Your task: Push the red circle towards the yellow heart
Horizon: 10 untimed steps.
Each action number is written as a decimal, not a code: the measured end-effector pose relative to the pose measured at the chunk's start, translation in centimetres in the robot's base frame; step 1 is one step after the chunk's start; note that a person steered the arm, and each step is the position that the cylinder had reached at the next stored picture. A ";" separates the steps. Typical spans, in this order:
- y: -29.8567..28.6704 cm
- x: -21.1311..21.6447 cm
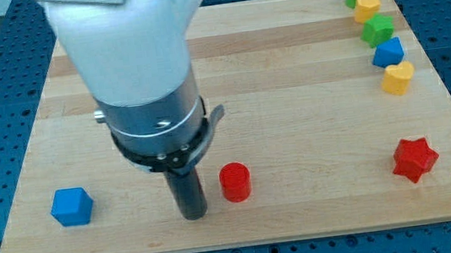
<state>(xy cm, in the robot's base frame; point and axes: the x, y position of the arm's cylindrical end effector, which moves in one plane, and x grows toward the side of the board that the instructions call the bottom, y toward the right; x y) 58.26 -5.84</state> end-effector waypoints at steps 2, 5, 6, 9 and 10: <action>3.6 -0.8; 7.7 -4.0; 7.8 -5.6; 9.4 -8.0; 9.8 -9.2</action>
<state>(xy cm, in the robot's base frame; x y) 49.11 3.95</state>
